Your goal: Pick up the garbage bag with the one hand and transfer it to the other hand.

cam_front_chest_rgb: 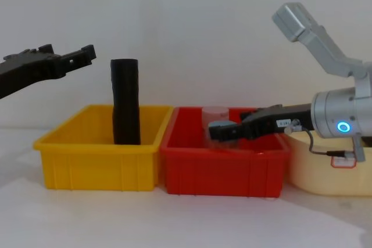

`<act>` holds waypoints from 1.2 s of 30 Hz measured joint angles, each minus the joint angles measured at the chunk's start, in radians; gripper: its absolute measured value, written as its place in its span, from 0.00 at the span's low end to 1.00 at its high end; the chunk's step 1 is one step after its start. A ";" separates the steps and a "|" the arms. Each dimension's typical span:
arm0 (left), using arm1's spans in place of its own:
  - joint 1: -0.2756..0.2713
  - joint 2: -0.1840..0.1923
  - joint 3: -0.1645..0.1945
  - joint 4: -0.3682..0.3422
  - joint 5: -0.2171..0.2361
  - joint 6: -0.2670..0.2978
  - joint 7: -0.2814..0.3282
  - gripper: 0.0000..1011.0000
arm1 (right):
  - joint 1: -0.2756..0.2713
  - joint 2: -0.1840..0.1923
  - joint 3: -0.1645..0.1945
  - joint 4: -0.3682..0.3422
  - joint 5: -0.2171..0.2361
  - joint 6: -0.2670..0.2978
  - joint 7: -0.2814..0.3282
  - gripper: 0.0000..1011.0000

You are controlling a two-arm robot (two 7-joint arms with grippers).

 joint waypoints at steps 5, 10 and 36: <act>0.000 0.000 0.000 0.000 0.000 0.000 0.000 0.99 | 0.015 -0.007 -0.006 0.032 0.003 -0.005 0.002 0.99; 0.000 0.000 0.000 0.000 0.000 0.000 0.000 0.99 | 0.027 -0.012 -0.009 0.056 0.005 -0.009 0.002 0.97; 0.000 0.000 0.000 0.000 0.000 0.000 0.000 0.99 | 0.037 0.008 0.015 0.021 0.030 -0.026 -0.025 0.64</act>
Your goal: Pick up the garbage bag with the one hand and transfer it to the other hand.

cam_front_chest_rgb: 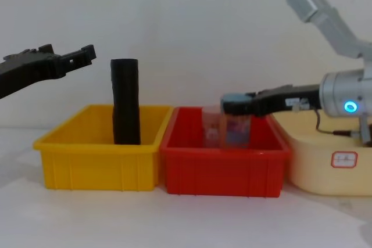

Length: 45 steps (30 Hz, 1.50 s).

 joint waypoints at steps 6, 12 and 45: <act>0.000 0.000 0.000 0.000 0.000 0.000 0.000 0.99 | -0.015 0.035 0.032 -0.074 0.009 -0.004 -0.034 0.64; 0.000 0.000 0.000 0.000 0.000 0.000 0.000 0.99 | -0.042 0.079 0.076 -0.152 0.013 -0.003 -0.076 0.64; 0.000 0.000 0.000 0.000 0.000 0.000 0.000 0.99 | -0.234 0.215 0.201 -0.281 0.041 0.057 -0.138 0.91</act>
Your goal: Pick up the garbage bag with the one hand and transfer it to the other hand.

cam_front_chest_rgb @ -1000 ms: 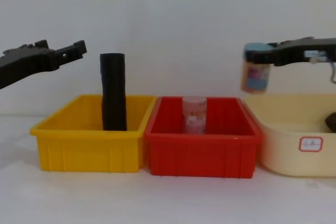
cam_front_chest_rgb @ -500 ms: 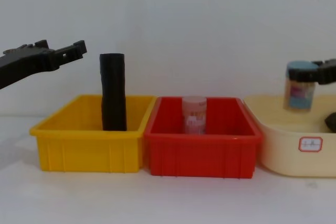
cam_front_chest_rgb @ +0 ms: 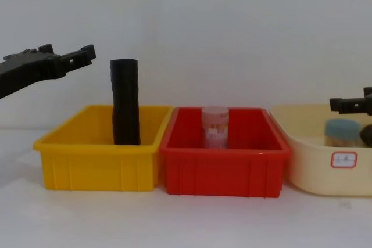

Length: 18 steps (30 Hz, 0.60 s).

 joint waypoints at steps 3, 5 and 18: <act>0.000 0.000 0.000 0.000 0.000 0.000 0.000 0.99 | -0.007 0.003 0.007 -0.012 0.001 -0.012 0.000 0.97; 0.000 0.000 0.000 0.000 0.000 0.000 0.000 0.99 | -0.011 0.004 0.010 -0.020 0.002 -0.019 0.000 0.99; 0.000 0.000 0.000 0.000 0.000 0.000 0.000 0.99 | -0.057 0.019 0.041 -0.153 0.034 -0.069 0.008 0.99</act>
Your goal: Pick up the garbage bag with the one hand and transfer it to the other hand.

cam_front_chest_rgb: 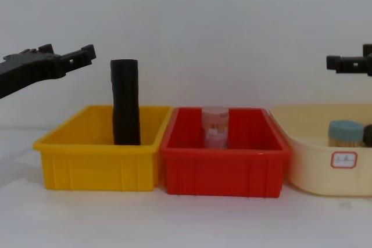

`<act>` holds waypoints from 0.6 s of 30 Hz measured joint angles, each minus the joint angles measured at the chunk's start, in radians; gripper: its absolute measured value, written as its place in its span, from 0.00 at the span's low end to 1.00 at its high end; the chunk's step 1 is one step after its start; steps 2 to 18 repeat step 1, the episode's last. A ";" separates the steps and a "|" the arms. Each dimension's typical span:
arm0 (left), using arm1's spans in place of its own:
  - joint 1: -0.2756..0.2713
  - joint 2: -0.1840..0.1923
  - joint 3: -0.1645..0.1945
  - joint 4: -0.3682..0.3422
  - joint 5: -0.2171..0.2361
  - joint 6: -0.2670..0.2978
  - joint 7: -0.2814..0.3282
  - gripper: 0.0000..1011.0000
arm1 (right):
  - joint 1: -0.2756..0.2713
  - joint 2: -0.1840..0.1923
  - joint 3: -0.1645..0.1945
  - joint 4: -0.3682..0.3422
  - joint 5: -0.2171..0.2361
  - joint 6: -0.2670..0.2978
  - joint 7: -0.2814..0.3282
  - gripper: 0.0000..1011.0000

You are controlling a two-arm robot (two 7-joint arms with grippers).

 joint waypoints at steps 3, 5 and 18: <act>0.000 0.000 0.000 0.000 0.000 0.000 0.000 0.99 | -0.002 0.000 0.001 -0.005 0.001 -0.001 0.000 0.99; 0.000 0.000 0.000 0.000 0.000 0.000 0.000 0.99 | -0.002 0.000 0.001 -0.005 0.001 -0.001 0.000 0.99; 0.000 0.000 0.000 0.000 0.000 0.000 0.000 0.99 | -0.002 0.000 0.001 -0.005 0.001 -0.001 0.000 0.99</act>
